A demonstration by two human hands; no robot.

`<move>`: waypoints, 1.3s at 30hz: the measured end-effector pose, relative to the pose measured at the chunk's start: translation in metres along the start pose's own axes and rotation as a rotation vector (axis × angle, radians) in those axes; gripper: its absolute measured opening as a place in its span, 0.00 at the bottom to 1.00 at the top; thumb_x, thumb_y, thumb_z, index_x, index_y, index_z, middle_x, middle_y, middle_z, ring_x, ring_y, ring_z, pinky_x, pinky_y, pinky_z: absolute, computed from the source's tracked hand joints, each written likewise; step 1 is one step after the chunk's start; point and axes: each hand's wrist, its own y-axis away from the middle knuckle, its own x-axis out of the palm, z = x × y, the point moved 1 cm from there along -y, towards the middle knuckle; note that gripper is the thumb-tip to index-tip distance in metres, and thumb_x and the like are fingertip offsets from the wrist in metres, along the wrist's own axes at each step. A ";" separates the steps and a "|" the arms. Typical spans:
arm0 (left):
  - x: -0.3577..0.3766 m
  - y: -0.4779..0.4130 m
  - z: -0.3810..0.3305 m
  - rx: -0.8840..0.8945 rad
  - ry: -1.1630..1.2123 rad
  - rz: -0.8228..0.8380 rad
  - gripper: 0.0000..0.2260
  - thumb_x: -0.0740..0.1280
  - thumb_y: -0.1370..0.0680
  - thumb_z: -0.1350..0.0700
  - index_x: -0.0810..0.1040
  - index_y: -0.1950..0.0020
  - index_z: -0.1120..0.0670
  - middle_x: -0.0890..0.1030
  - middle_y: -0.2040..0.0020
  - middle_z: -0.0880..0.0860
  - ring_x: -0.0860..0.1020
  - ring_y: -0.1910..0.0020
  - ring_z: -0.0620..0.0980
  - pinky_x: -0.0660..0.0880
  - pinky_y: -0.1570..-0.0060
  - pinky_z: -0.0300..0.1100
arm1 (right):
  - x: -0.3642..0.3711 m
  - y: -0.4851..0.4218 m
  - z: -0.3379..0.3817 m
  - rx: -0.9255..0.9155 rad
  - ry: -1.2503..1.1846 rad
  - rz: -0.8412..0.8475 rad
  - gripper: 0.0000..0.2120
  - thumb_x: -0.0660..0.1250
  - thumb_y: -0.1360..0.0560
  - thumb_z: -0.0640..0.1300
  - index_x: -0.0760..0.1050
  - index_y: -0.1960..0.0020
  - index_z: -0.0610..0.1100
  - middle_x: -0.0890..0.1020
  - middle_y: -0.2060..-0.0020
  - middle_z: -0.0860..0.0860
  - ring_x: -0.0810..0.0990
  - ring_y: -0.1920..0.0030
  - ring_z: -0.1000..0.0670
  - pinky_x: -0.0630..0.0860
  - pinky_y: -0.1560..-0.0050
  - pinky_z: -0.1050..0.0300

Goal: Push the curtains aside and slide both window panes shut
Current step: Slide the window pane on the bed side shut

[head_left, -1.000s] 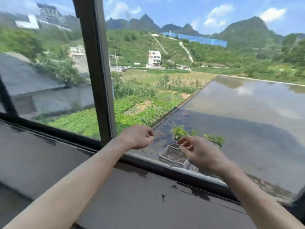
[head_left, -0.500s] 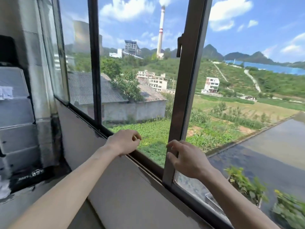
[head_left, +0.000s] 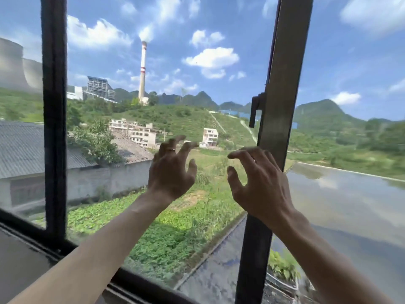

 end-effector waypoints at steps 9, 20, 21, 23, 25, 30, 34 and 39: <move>0.019 -0.100 -0.012 0.173 0.192 -0.183 0.28 0.61 0.22 0.48 0.60 0.22 0.42 0.51 0.19 0.52 0.50 0.21 0.52 0.50 0.25 0.59 | 0.006 -0.077 -0.009 0.037 0.373 -0.331 0.22 0.68 0.33 0.50 0.74 0.39 0.48 0.74 0.37 0.50 0.68 0.35 0.47 0.64 0.43 0.50; 0.073 -0.124 0.014 0.398 0.125 -0.356 0.26 0.52 0.19 0.43 0.53 0.20 0.42 0.49 0.19 0.53 0.47 0.20 0.52 0.45 0.26 0.62 | 0.029 -0.081 -0.015 0.075 0.634 -0.426 0.30 0.69 0.33 0.45 0.71 0.31 0.43 0.72 0.31 0.48 0.66 0.28 0.44 0.62 0.31 0.49; 0.076 -0.125 0.013 0.417 0.129 -0.387 0.26 0.52 0.19 0.43 0.53 0.20 0.42 0.49 0.19 0.53 0.47 0.20 0.52 0.45 0.25 0.62 | 0.029 -0.081 -0.015 0.082 0.645 -0.444 0.29 0.68 0.32 0.44 0.71 0.31 0.42 0.72 0.31 0.47 0.67 0.28 0.44 0.63 0.31 0.49; 0.080 -0.127 0.010 0.435 0.149 -0.427 0.26 0.52 0.19 0.44 0.53 0.20 0.44 0.49 0.19 0.54 0.48 0.20 0.53 0.44 0.25 0.62 | 0.029 -0.081 -0.016 0.084 0.679 -0.455 0.27 0.67 0.29 0.42 0.70 0.31 0.41 0.72 0.31 0.46 0.68 0.28 0.43 0.65 0.31 0.47; 0.081 -0.127 0.013 0.444 0.184 -0.439 0.27 0.52 0.19 0.44 0.53 0.20 0.45 0.49 0.19 0.55 0.48 0.20 0.54 0.44 0.25 0.63 | 0.032 -0.082 -0.014 0.087 0.713 -0.434 0.25 0.66 0.26 0.41 0.70 0.30 0.39 0.72 0.30 0.45 0.67 0.28 0.43 0.65 0.30 0.47; 0.077 -0.123 0.011 0.462 0.242 -0.393 0.28 0.52 0.18 0.45 0.50 0.19 0.47 0.46 0.19 0.58 0.45 0.20 0.57 0.42 0.26 0.64 | 0.031 -0.078 -0.002 0.135 0.852 -0.320 0.25 0.66 0.21 0.42 0.66 0.26 0.38 0.68 0.27 0.43 0.65 0.26 0.44 0.65 0.29 0.47; 0.076 -0.122 0.012 0.465 0.282 -0.371 0.28 0.51 0.18 0.45 0.49 0.19 0.48 0.44 0.19 0.58 0.43 0.21 0.57 0.41 0.26 0.63 | 0.018 -0.081 0.006 0.150 0.977 -0.225 0.29 0.71 0.25 0.47 0.68 0.28 0.39 0.71 0.29 0.44 0.69 0.29 0.42 0.70 0.33 0.48; 0.075 -0.123 0.011 0.460 0.314 -0.393 0.28 0.52 0.18 0.45 0.49 0.19 0.49 0.45 0.19 0.58 0.44 0.21 0.57 0.42 0.25 0.63 | 0.013 -0.082 0.005 0.110 1.040 -0.228 0.27 0.72 0.25 0.49 0.71 0.30 0.40 0.73 0.30 0.44 0.70 0.30 0.42 0.72 0.36 0.48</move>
